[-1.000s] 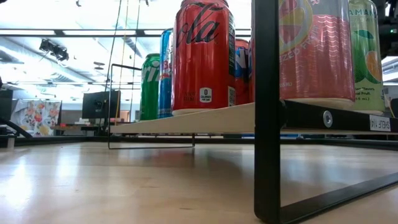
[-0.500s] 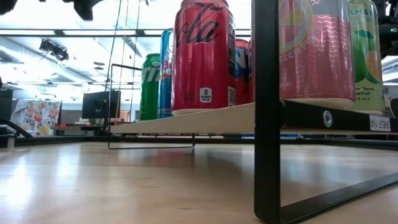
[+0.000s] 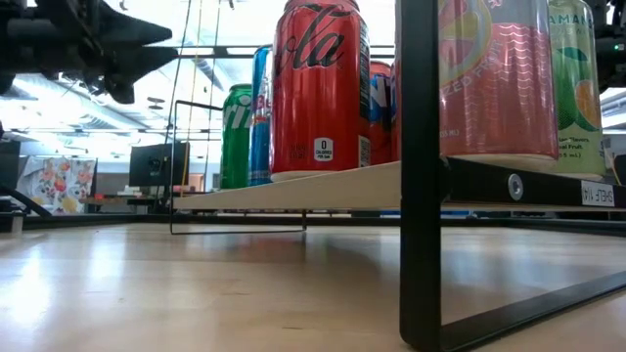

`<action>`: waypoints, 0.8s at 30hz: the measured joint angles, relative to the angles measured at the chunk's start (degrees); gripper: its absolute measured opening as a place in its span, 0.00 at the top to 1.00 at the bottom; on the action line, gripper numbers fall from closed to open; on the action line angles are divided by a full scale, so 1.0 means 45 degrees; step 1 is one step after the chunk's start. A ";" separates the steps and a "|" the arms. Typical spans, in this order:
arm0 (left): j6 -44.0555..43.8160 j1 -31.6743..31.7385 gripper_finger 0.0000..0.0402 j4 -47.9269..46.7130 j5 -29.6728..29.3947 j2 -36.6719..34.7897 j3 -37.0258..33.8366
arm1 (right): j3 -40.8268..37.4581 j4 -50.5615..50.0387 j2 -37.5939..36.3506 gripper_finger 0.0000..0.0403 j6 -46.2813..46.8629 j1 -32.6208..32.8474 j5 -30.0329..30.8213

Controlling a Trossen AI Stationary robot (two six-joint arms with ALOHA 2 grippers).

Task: Place canned beverage on shelf
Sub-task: Return to Home Position

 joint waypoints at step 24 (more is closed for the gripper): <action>0.1629 0.0017 0.55 -0.1564 -0.0230 0.0010 -0.0083 | 0.0000 0.1157 -0.0111 0.14 0.0003 -0.0005 -0.0080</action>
